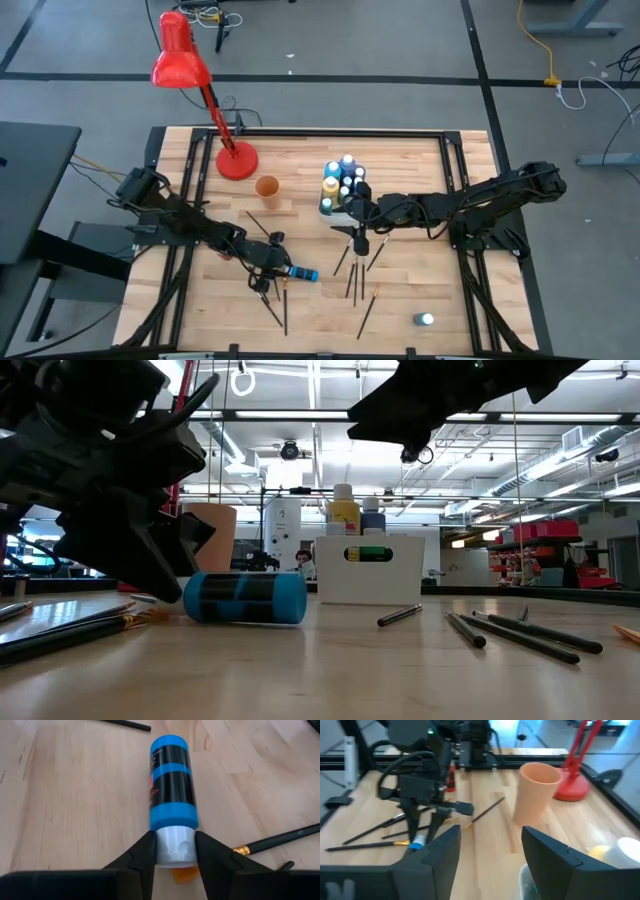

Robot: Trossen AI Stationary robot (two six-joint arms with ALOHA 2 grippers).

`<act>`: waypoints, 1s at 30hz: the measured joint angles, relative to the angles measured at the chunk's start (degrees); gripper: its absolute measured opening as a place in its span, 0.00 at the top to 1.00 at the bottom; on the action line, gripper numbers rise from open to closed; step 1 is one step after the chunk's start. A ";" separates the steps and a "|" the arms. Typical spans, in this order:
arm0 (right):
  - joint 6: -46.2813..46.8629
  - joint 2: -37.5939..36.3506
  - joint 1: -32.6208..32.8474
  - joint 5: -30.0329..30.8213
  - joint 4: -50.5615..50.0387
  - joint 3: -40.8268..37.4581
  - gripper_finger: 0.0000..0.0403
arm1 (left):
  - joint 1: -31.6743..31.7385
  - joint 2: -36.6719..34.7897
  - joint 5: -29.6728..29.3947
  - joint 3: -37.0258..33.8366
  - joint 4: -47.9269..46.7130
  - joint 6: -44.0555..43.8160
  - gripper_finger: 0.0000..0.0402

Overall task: Pick & Place Paint Supplies
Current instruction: Put the small blue paint bottle into the white bin

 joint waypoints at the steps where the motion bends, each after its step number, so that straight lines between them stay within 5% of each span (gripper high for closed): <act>1: 0.25 0.00 -0.02 -1.38 0.00 0.00 0.47 | 0.00 0.00 0.01 0.40 -0.50 0.04 0.69; 5: 3.70 0.67 0.29 -7.58 0.63 0.02 0.47 | 0.00 0.00 0.48 4.55 -6.25 1.99 0.69; 10: 3.27 5.17 2.71 -12.11 0.99 0.04 0.47 | 0.60 0.00 0.25 15.19 -25.23 7.67 0.69; 19: 1.58 13.53 7.02 -11.59 9.47 0.02 0.61 | 2.14 0.00 -4.01 34.02 -52.95 24.29 0.69; 30: 1.46 20.36 7.67 -10.06 14.35 0.04 0.91 | 5.47 0.04 -2.25 38.69 -56.38 30.16 0.69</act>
